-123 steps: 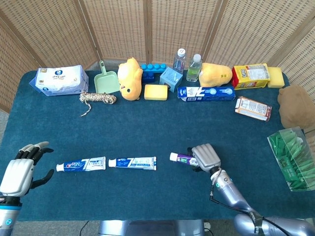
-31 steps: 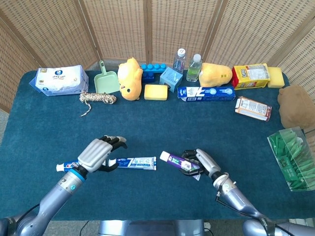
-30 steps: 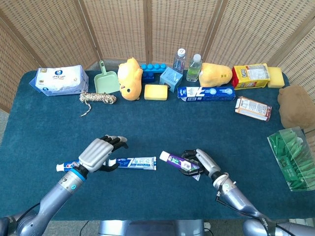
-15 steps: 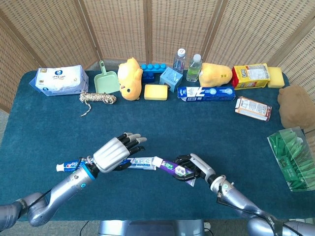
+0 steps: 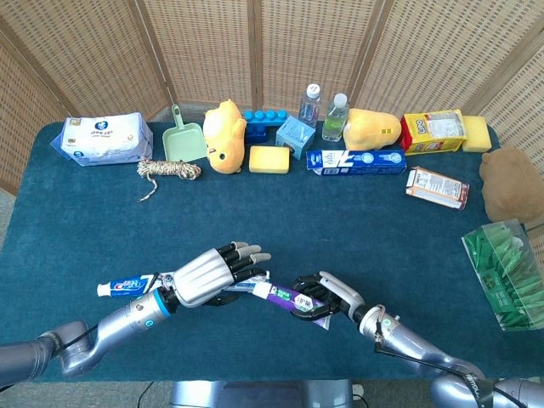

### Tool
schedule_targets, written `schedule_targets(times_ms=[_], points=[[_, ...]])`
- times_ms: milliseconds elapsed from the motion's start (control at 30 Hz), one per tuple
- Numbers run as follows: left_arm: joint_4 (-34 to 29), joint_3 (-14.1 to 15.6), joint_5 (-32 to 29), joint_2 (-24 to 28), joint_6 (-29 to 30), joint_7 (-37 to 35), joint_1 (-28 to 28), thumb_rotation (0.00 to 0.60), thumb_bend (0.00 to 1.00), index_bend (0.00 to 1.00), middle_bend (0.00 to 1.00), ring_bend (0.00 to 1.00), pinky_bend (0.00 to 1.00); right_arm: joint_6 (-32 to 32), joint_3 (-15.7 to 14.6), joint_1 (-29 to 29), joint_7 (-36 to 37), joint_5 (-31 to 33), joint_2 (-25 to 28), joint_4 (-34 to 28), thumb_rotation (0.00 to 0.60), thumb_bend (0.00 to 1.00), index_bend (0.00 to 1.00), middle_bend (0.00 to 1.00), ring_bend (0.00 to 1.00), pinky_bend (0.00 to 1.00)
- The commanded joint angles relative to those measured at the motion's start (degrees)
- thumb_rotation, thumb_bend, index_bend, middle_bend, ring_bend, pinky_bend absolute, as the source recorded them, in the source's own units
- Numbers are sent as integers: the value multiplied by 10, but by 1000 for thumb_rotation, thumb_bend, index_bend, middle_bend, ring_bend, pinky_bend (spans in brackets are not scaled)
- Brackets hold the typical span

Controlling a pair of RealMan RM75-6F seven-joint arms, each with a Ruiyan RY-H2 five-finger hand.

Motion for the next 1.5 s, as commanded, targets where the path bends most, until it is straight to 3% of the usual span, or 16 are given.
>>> schedule_targets(times_ms=[33, 667, 1100, 1500], points=[[1, 3, 4, -2, 5, 1, -3, 600, 265, 226, 136, 132, 195, -5, 0, 5, 8, -3, -5, 5, 600, 377, 902, 747, 714, 801], [4, 10, 4, -15, 21, 5, -13, 600, 265, 368, 174, 150, 210, -40, 3, 13, 99, -38, -2, 5, 600, 378, 901, 747, 717, 802], [0, 13, -3, -11, 31, -1, -14, 600, 264, 419, 193, 168, 218, -64, 6, 16, 219, -97, -2, 18, 600, 379, 901, 746, 719, 801], [-1, 10, -10, -10, 37, -5, -16, 600, 264, 443, 195, 174, 224, -52, -15, 29, 370, -165, 4, 33, 600, 379, 901, 747, 722, 802]])
